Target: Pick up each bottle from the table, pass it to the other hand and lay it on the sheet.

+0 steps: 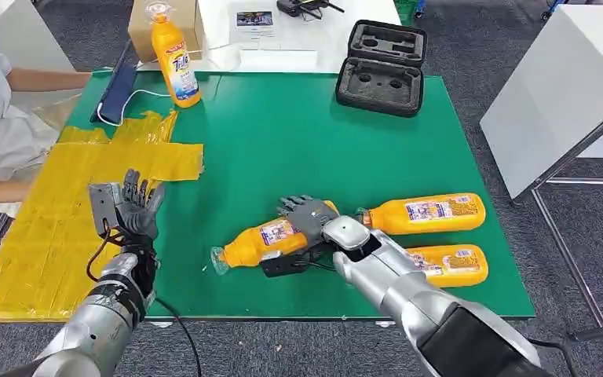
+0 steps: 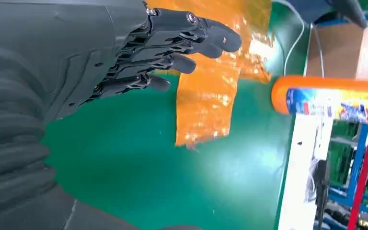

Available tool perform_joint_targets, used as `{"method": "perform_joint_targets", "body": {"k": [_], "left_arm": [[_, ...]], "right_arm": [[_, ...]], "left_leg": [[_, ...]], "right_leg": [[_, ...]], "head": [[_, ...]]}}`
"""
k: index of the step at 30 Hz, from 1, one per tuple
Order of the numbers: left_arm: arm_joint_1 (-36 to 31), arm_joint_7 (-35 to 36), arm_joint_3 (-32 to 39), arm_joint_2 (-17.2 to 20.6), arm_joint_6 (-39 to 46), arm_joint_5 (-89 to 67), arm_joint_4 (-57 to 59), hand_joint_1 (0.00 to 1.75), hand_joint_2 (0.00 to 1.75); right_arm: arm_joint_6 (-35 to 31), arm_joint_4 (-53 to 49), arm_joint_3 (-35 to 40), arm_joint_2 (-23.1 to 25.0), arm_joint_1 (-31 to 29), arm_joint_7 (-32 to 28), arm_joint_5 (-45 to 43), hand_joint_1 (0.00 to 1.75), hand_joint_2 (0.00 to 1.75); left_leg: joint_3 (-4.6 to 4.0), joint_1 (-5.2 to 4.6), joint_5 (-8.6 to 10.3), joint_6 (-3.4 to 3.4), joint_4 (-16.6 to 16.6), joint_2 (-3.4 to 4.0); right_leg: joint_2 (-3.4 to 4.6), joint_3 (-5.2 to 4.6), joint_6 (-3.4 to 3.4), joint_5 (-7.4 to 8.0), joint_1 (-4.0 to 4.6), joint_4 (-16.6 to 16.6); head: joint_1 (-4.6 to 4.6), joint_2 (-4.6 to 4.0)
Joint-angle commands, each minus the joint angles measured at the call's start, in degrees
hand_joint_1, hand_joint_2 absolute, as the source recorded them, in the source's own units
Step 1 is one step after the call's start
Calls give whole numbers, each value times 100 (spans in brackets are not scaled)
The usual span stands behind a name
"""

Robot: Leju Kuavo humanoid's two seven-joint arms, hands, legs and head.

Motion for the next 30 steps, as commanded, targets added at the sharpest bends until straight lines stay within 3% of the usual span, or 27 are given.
{"method": "perform_joint_targets", "body": {"k": [1, 2, 3, 4, 6, 7, 8, 10, 11, 12, 14, 15, 17, 19, 21, 24, 25, 26, 29, 30], "left_arm": [[-443, 87, -222, -97, 26, -17, 512, 0, 175], [-439, 87, -223, -91, 19, -17, 514, 0, 175], [-432, 89, -220, -80, 20, -15, 517, 0, 175], [-432, 89, -220, -80, 20, -15, 517, 0, 175], [-429, 80, -227, -73, -1, 1, 528, 0, 175], [-429, 79, -231, -74, -2, 3, 528, 0, 175], [-418, 85, -245, -79, 0, 1, 528, 0, 175], [-382, 80, -249, -80, 2, 8, 517, 0, 175], [-357, 63, -247, -77, 3, 15, 509, 0, 175], [-310, 49, -249, -66, -8, 25, 489, 0, 175], [-263, 22, -253, -54, -22, 31, 475, 0, 175], [-217, 9, -280, -49, -25, 11, 462, 0, 175], [-131, -29, -309, -74, -43, 2, 424, 0, 175], [23, -78, -410, -141, -69, -50, 391, 0, 175], [152, -83, -577, -203, -84, -164, 379, 0, 175], [243, -128, -741, -260, -61, -275, 351, 0, 175], [264, -129, -766, -277, -42, -287, 343, 0, 175], [272, -131, -771, -286, -32, -290, 344, 0, 175], [272, -131, -771, -286, -32, -290, 344, 0, 175], [272, -131, -771, -286, -32, -290, 344, 0, 175]], "right_arm": [[345, 961, 71, 107, -424, 8, -137, 145, 175], [341, 964, 69, 109, -413, 8, -141, 147, 175], [344, 968, 72, 116, -405, 8, -141, 145, 175], [344, 968, 72, 116, -405, 8, -141, 136, 175], [204, 940, 68, 157, -382, 9, -151, 141, 175], [162, 935, 54, 166, -376, 8, -169, 143, 175], [-47, 864, -43, 187, -328, -22, -262, 154, 175], [-463, 732, -254, 209, -235, -110, -452, 150, 175], [-559, 705, -316, 227, -216, -133, -510, 175, 175], [-993, 553, -543, 226, -120, -238, -702, 175, 175], [-1135, 533, -617, 231, -103, -290, -750, 175, 175], [-1744, 276, -914, 213, 62, -488, -985, 175, 175], [-2147, 152, -1101, 222, 190, -675, -1095, 171, 175], [-2466, 1, -1290, 251, 357, -833, -1186, 175, 175], [-2798, -285, -1577, 278, 573, -1111, -1433, 175, 175], [-3099, -654, -1917, 311, 803, -1433, -1741, 175, 175], [-3098, -702, -1974, 317, 837, -1494, -1793, 175, 175], [-3094, -709, -1977, 318, 844, -1498, -1796, 175, 175], [-3094, -709, -1977, 318, 844, -1498, -1796, 175, 175], [-3094, -709, -1977, 318, 844, -1498, -1796, 175, 175]], "left_leg": [[86, -2, -43, -5, 6, -9], [61, 0, -27, -3, -1, -10], [101, -1, -50, -6, 7, -8], [66, -1, -27, -3, -4, -10], [104, -1, -52, -6, 8, -6], [64, -1, -30, -3, 0, -5], [98, -2, -48, -5, 7, -3], [83, 0, -40, -5, 3, -4], [59, -1, -26, -3, -4, -5], [95, -1, -46, -4, 1, 0], [80, 0, -38, -5, -1, -2], [112, -3, -59, -6, 7, 5], [69, -3, -31, -3, -11, 1], [115, -2, -64, -6, 7, 6], [108, -5, -59, -5, 1, 4], [90, -3, -49, -2, -8, 0], [119, -3, -71, -4, 1, -2], [84, -3, -50, -2, -14, -3], [117, -3, -76, -3, -1, 2], [85, -3, -61, -5, -8, 3]], "right_leg": [[-7, 92, -5, -46, -2, 4], [-9, 67, -3, -30, 0, -3], [-6, 107, -5, -52, -2, 3], [-8, 72, -3, -30, -1, -6], [-3, 110, -6, -53, -1, 6], [-2, 70, -4, -31, -1, -2], [0, 104, -5, -49, -2, 2], [-1, 89, -5, -42, 0, -1], [-3, 64, -3, -28, -1, -7], [3, 99, -4, -45, -2, -3], [1, 85, -4, -38, 0, -5], [9, 115, -4, -56, -4, 3], [4, 74, 5, -24, -2, -13], [10, 123, 2, -55, -1, 1], [7, 114, 2, -52, -5, -2], [2, 97, 4, -41, -3, -13], [1, 130, 0, -64, -3, -5], [-1, 93, 1, -42, -3, -17], [6, 127, -4, -65, -3, -8], [6, 93, -3, -48, -2, -14]], "head": [[0, 0], [0, 0], [-2, 0], [0, 0], [0, 0], [-2, 0], [0, 0], [0, 0], [0, 0], [0, 0], [0, 0], [0, 0], [0, 0], [0, 0], [0, 0], [0, 0], [0, 0], [-2, 0], [0, 0], [-2, 0]]}}
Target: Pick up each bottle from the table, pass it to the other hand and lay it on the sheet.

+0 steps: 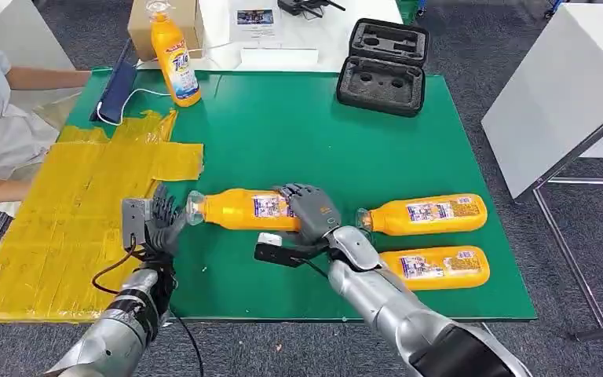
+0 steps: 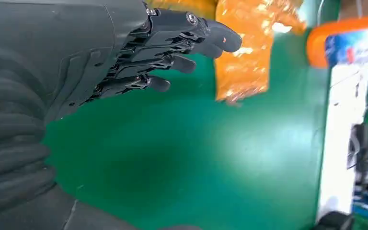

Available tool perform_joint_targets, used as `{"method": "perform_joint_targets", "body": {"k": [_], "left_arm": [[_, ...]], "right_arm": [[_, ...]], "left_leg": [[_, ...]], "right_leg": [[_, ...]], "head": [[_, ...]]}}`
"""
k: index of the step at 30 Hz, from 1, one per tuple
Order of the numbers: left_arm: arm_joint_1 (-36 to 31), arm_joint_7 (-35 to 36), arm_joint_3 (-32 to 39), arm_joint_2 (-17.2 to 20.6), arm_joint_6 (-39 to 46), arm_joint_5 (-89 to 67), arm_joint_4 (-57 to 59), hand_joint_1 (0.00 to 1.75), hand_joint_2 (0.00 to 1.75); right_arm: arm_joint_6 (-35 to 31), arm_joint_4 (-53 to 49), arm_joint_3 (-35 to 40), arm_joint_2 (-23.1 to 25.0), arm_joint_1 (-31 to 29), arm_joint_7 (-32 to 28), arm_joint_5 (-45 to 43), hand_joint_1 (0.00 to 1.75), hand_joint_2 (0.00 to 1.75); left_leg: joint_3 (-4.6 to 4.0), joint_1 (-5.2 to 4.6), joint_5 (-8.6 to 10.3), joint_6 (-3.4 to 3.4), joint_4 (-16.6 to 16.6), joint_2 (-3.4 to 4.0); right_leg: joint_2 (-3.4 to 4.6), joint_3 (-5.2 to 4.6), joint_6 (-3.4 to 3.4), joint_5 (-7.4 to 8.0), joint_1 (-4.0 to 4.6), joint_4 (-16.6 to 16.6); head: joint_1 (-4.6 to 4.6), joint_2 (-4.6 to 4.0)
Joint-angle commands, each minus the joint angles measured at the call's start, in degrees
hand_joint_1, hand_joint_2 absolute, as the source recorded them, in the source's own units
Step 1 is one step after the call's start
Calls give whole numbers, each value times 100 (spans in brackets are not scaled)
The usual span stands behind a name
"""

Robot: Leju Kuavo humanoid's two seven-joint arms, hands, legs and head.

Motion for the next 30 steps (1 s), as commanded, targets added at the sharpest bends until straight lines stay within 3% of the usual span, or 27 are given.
{"method": "perform_joint_targets", "body": {"k": [1, 2, 5, 6, 7, 8, 9, 10, 14, 15, 18, 19, 21, 22, 25, 28, 30], "left_arm": [[-157, 20, -267, -74, 5, -32, 179, 0, 175], [-157, 20, -267, -74, 5, -32, 179, 0, 175], [-157, 20, -267, -74, 5, -32, 179, 0, 175], [-128, 54, -360, -77, -52, -91, 160, 0, 175], [-103, 70, -444, -95, -18, -154, 143, 0, 175], [-79, 69, -519, -116, -56, -192, 126, 0, 175], [-47, 50, -595, -142, -104, -230, 84, 0, 175], [-7, 50, -683, -179, -223, -232, 22, 0, 175], [181, -91, -1172, -347, -586, -345, -452, 0, 175], [263, -87, -1330, -410, -631, -350, -684, 0, 175], [515, -76, -1610, -497, -1023, -101, -1339, 0, 175], [578, -48, -1662, -508, -1112, -17, -1515, 0, 175], [724, 51, -1903, -453, -1282, 148, -2003, 0, 175], [748, 73, -1962, -446, -1265, 151, -2139, 0, 175], [850, 175, -2238, -343, -1326, 334, -2618, 0, 175], [888, 193, -2332, -273, -1318, 383, -2884, 0, 175], [959, 219, -2368, -221, -1304, 422, -3067, 0, 175]], "right_arm": [[-53, -385, -571, 47, 39, -101, -89, 175, 175], [-53, -385, -571, 47, 39, -101, -89, 175, 175], [-53, -385, -571, 47, 39, -101, -89, 175, 175], [-70, -615, -841, 91, 173, -349, -416, 175, 175], [0, -773, -999, 117, 268, -504, -625, 175, 175], [81, -944, -1135, 138, 372, -609, -819, 175, 175], [179, -1122, -1255, 148, 481, -691, -984, 173, 175], [423, -1296, -1403, 161, 608, -761, -1234, 175, 175], [1219, -1398, -1752, 256, 810, -1000, -1892, 175, 175], [1403, -1370, -1782, 302, 840, -1053, -1987, 175, 175], [1451, -1428, -1637, 427, 995, -1153, -1881, 169, 175], [1450, -1462, -1582, 467, 1047, -1156, -1852, 164, 175], [1464, -1591, -1493, 518, 1159, -1166, -1860, 168, 175], [1450, -1615, -1486, 532, 1178, -1160, -1869, 169, 175], [1468, -1682, -1529, 492, 1184, -1117, -1980, 169, 175], [1503, -1666, -1571, 439, 1214, -1109, -2021, 169, 175], [1521, -1604, -1562, 422, 1227, -1118, -2000, 169, 175]], "left_leg": [[79, -3, -33, -1, -14, 3], [116, -2, -54, -4, -5, 6], [110, -2, -50, -3, -8, 7], [74, -2, -29, -1, -15, 4], [115, -3, -54, -4, -3, 7], [77, -2, -31, -1, -16, 3], [108, -1, -51, -4, -5, 5], [76, -3, -31, -1, -15, -1], [146, -2, -70, -3, -5, -2], [113, -1, -53, -1, -14, -2], [154, -2, -77, -1, -13, 1], [107, -3, -61, 2, -15, 4], [163, -5, -96, -1, -8, 11], [126, -4, -75, -1, -16, 9], [178, -3, -106, -8, -10, 11], [145, -4, -90, -4, -10, 7], [192, -3, -117, -8, -1, 11]], "right_leg": [[4, 81, -4, -31, -2, -18], [7, 118, -7, -51, -2, -11], [8, 111, -6, -47, -2, -13], [5, 75, -4, -28, -2, -18], [9, 115, -7, -52, -3, -9], [4, 77, -3, -29, -1, -20], [6, 110, -6, -51, -1, -12], [-1, 77, -2, -34, -3, -18], [0, 154, 0, -75, -3, -15], [0, 120, 2, -57, -2, -23], [5, 164, 0, -76, -2, -26], [9, 113, 2, -55, -3, -23], [17, 171, -2, -84, -2, -20], [14, 132, 6, -66, -2, -24], [15, 181, -4, -93, -1, -18], [10, 146, -6, -81, -2, -16], [16, 194, -11, -106, -2, -9]], "head": [[0, 0], [0, 0], [0, 0], [0, 0], [-2, 0], [0, 0], [-2, 0], [0, 0], [0, 0], [-2, 0], [0, 0], [0, 0], [0, 0], [0, 0], [-2, 0], [-2, 0], [-2, 0]]}}
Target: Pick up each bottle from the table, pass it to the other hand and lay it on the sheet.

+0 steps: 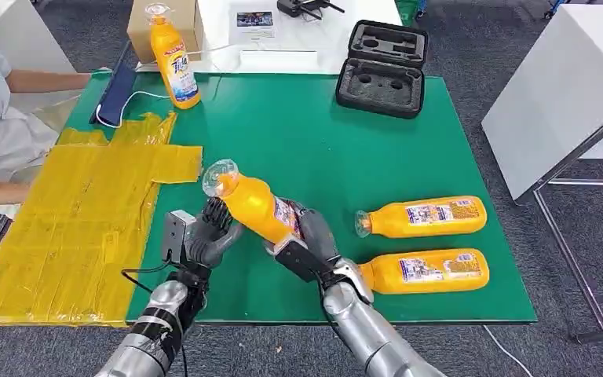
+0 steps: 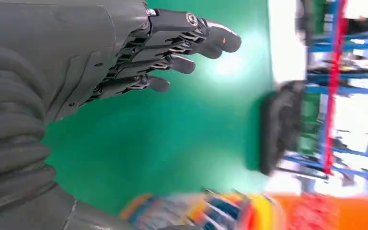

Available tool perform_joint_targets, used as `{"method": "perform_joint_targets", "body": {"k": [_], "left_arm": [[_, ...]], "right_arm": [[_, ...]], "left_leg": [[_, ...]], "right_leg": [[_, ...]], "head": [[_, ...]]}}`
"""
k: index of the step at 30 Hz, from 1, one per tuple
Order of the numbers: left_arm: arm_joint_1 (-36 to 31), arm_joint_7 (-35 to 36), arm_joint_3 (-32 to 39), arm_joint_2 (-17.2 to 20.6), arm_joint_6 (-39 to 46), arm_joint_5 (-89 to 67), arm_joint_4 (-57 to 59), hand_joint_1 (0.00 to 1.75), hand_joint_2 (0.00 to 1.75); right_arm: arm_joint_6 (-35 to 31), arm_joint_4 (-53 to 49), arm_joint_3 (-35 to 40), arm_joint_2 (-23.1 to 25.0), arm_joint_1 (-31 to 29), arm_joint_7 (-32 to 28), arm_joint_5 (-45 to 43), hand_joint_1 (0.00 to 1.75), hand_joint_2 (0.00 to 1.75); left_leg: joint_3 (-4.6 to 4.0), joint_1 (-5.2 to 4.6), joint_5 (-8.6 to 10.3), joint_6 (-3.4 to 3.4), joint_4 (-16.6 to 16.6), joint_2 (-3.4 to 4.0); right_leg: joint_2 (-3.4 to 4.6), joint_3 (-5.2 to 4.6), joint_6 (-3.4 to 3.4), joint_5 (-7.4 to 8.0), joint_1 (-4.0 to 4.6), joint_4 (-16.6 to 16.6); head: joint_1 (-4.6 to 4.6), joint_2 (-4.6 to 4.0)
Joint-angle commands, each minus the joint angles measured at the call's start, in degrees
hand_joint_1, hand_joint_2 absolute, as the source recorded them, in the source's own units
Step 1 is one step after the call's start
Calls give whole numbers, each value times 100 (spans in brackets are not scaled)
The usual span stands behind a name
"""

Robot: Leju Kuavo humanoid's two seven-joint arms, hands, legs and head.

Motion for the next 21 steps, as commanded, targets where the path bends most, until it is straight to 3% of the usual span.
{"method": "perform_joint_targets", "body": {"k": [1, 2, 4, 5, 11, 13, 16, 18, 19, 20, 21], "left_arm": [[-2, 134, -658, 244, 0, 159, -1152, 0, 175], [9, 141, -680, 263, 3, 174, -1184, 0, 175], [35, 148, -751, 317, 18, 192, -1277, 0, 175], [39, 148, -768, 326, 22, 194, -1319, 0, 175], [116, 140, -905, 331, 66, 162, -1523, 0, 175], [220, 68, -1075, 327, 287, -24, -1706, 0, 175], [313, 89, -1295, 296, 525, -287, -1832, 0, 175], [283, 114, -1415, 271, 722, -413, -1740, 0, 175], [249, 102, -1410, 251, 870, -453, -1655, 0, 175], [221, 96, -1407, 253, 921, -475, -1599, 0, 175], [206, 94, -1407, 257, 923, -475, -1580, 0, 175]], "right_arm": [[103, -50, -156, -24, -135, 21, -24, 168, 175], [105, -37, -154, -26, -124, 17, -12, 169, 175], [85, -3, -136, -33, -108, 11, 36, 161, 175], [94, 11, -136, -32, -110, 10, 38, 159, 175], [167, 54, -181, -21, -121, 18, 4, 162, 175], [252, 81, -208, -13, -122, -1, -27, 164, 175], [380, 121, -169, 51, -142, -7, -42, 166, 175], [520, 85, -12, 126, -165, -52, -1, 164, 175], [567, 11, 123, 157, -154, -84, 71, 166, 175], [533, -37, 194, 209, -146, -55, 122, 166, 175], [520, -52, 211, 225, -140, -32, 134, 166, 175]], "left_leg": [[87, -1, -37, -4, -8, 14], [57, -1, -20, -3, -15, 10], [112, -2, -53, -6, -3, 20], [89, -2, -38, -4, -11, 13], [81, -2, -35, -4, -10, 11], [124, -3, -61, -6, 3, 14], [82, -1, -37, -3, -8, 9], [132, -2, -69, -6, 8, 9], [89, -3, -44, -4, -2, 9], [117, -4, -58, -6, -1, 16], [83, -2, -39, -4, -8, 13]], "right_leg": [[15, 87, -5, -32, -1, -14], [10, 57, -3, -16, -1, -19], [21, 113, -6, -45, -2, -10], [14, 91, -4, -32, -2, -16], [12, 84, -5, -32, -2, -14], [16, 127, -8, -57, -3, -3], [9, 85, -4, -35, -2, -13], [12, 138, -7, -67, -3, 0], [11, 93, 0, -45, -3, -6], [19, 119, -1, -57, -5, -5], [16, 86, 2, -38, -2, -12]], "head": [[-2, 0], [0, 0], [-2, 0], [-2, 0], [0, 0], [0, 0], [-2, 0], [0, 0], [-2, 0], [0, 0], [0, 0]]}}
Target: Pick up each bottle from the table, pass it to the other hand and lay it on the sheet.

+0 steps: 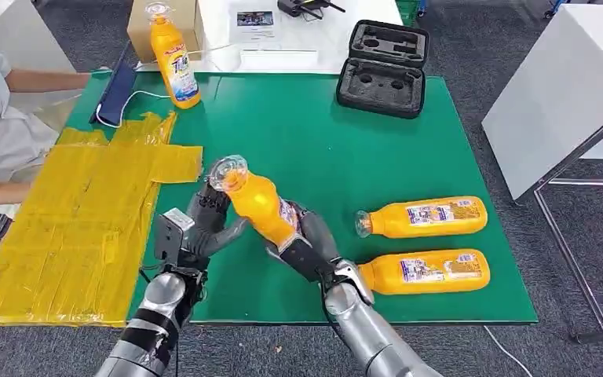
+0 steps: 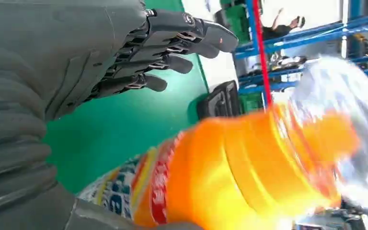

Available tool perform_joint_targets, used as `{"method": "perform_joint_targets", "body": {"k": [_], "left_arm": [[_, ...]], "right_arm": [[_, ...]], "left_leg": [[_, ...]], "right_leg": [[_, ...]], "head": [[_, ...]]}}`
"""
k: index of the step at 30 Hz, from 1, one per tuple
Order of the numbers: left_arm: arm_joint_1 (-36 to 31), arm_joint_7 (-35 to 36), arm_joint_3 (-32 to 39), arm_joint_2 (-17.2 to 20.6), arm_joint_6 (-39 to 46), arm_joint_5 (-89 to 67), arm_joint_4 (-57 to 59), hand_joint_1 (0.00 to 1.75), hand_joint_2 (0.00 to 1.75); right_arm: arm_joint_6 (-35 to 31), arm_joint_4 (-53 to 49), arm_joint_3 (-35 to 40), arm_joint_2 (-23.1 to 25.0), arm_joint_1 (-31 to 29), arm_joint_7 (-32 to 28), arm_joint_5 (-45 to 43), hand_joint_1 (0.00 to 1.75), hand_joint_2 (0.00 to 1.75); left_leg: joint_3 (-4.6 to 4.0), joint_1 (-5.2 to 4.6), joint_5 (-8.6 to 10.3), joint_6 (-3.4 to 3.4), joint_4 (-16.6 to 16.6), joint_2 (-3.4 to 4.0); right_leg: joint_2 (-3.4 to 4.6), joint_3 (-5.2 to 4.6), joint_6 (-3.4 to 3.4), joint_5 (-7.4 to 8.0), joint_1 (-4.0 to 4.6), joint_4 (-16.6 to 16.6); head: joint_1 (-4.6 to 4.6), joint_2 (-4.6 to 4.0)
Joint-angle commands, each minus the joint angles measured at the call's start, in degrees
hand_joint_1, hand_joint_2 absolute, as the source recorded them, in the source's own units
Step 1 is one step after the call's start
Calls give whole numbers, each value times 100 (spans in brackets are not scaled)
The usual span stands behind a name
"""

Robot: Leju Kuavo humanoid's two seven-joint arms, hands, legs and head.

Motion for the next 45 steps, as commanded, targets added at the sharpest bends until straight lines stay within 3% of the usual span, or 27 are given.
{"method": "perform_joint_targets", "body": {"k": [1, 4, 5, 6, 7, 11, 12, 13, 14, 15, 16, 17, 18, 19, 21, 30, 31, 32, 33, 35, 40, 41, 42, 45], "left_arm": [[-261, 24, -471, 73, 377, -185, 193, 0, 175], [-279, 2, -428, 67, 562, -266, 225, 0, 175], [-298, 9, -403, 55, 601, -277, 270, 0, 175], [-351, 12, -316, 35, 706, -303, 379, 0, 175], [-381, 18, -287, 30, 760, -329, 446, 0, 175], [-535, 10, -184, -29, 655, -273, 773, 0, 175], [-604, 16, -88, -56, 407, -53, 895, 0, 175], [-642, 33, -17, -68, 353, 45, 943, 0, 175], [-703, 21, 45, -64, 344, 103, 978, 10, 175], [-716, 21, 53, -56, 343, 106, 979, 10, 175], [-725, 2, 138, -80, 338, 194, 967, 168, 175], [-730, -15, 212, -92, 271, 318, 942, 175, 175], [-737, -19, 236, -84, 246, 355, 921, 175, 175], [-723, -25, 259, -84, 236, 391, 861, 175, 175], [-712, -32, 284, -84, 238, 416, 796, 175, 175], [-655, -80, 350, -142, 322, 547, 616, 175, 175], [-654, -76, 344, -135, 340, 542, 577, 175, 175], [-646, -69, 347, -131, 488, 487, 548, 175, 175], [-631, -77, 295, -121, 1146, 104, 477, 175, 175], [-722, 42, 149, -47, 2400, -794, 484, 175, 175], [-917, 176, 259, 215, 3096, -1487, 643, 175, 175], [-1021, 439, 288, 343, 3986, -2441, 863, 175, 175], [-1077, 446, 328, 400, 4021, -2575, 948, 175, 175], [-1084, 447, 350, 434, 4012, -2573, 958, 175, 175]], "right_arm": [[139, -36, 329, 203, -206, 13, 167, 166, 175], [205, -106, 446, 161, -195, -6, 195, 166, 175], [235, -147, 534, 168, -181, -25, 236, 164, 175], [263, -249, 733, 206, -150, -20, 328, 166, 175], [234, -300, 824, 234, -128, -9, 387, 164, 175], [36, -385, 1184, 254, -65, 145, 627, 171, 175], [4, -321, 1283, 252, -78, 189, 643, 168, 175], [-18, -263, 1317, 250, -91, 204, 650, 169, 175], [-67, -171, 1355, 248, -114, 208, 644, 166, 175], [-77, -158, 1356, 250, -113, 203, 639, 166, 175], [-99, -84, 1371, 249, -135, 186, 626, 169, 175], [-113, -24, 1374, 252, -150, 177, 604, 171, 175], [-122, 0, 1375, 247, -152, 171, 598, 171, 175], [-142, 54, 1378, 249, -171, 156, 581, 171, 175], [-156, 90, 1379, 248, -182, 145, 567, 173, 175], [-257, 104, 1330, 202, -134, 128, 539, 173, 175], [-271, 94, 1323, 200, -124, 121, 537, 166, 175], [-351, 68, 1286, 205, -107, 135, 528, 23, 175], [-647, 23, 1211, 228, -71, 248, 587, 0, 175], [-701, -188, 1156, 185, -76, 252, 577, 0, 175], [-407, -921, 1051, -16, 17, 444, 437, 0, 175], [-167, -1165, 1053, -93, 31, 511, 312, 0, 175], [-115, -1286, 1040, -124, 36, 531, 272, 0, 175], [-104, -1296, 1033, -127, 28, 542, 265, 0, 175]], "left_leg": [[118, -1, -55, -8, -3, 22], [88, -2, -34, -5, -12, 10], [119, -3, -53, -7, -4, 13], [82, 1, -34, -5, -9, 11], [114, -1, -51, -7, -5, 14], [94, 2, -40, -6, -5, 10], [125, 1, -57, -8, 0, 13], [91, 0, -37, -5, -7, 10], [116, 1, -54, -7, 4, 11], [90, 2, -36, -5, -7, 10], [117, 0, -52, -7, 2, 11], [89, 2, -36, -5, -7, 11], [112, 1, -53, -7, 5, 14], [68, 0, -25, -4, -11, 10], [127, 2, -60, -9, 7, 11], [90, 2, -34, -5, -12, 6], [117, 2, -52, -6, -1, 6], [75, 3, -27, -4, -12, 5], [113, 2, -48, -6, -4, 8], [106, 2, -46, -6, -3, 6], [77, 2, -27, -5, -13, 10], [109, 2, -46, -8, -4, 26], [85, -5, -34, -11, -15, 28], [121, 1, -50, -13, -3, 15]], "right_leg": [[23, 116, -9, -47, -2, -8], [10, 87, -5, -31, -2, -16], [14, 118, -7, -49, -3, -8], [11, 81, -5, -30, 1, -15], [16, 113, -7, -46, -2, -10], [11, 94, -6, -37, 1, -12], [14, 125, -9, -54, 0, -6], [10, 90, -6, -34, -1, -12], [13, 116, -8, -51, 0, -3], [10, 91, -7, -34, 1, -13], [12, 118, -8, -49, -1, -5], [12, 89, -7, -33, 1, -13], [15, 112, -8, -49, -1, -1], [10, 66, -4, -22, -1, -14], [13, 129, -9, -57, 1, 0], [6, 91, -5, -32, 1, -18], [7, 119, -7, -51, 0, -9], [4, 76, -5, -26, 2, -19], [8, 115, -7, -46, 1, -13], [7, 108, -7, -45, 0, -10], [11, 77, -6, -24, 0, -19], [27, 105, -9, -39, 1, -12], [26, 74, -6, -24, -5, -12], [4, 115, -9, -50, 0, -5]], "head": [[-2, 0], [-2, 0], [0, 0], [0, 0], [-2, 0], [0, 0], [-2, 0], [-2, 0], [0, 0], [-2, 0], [0, 0], [0, 0], [0, 0], [-2, 0], [-2, 0], [0, 0], [-2, 0], [0, 0], [-2, 0], [0, 0], [7, 0], [2, 0], [-9, 0], [2, 0]]}}
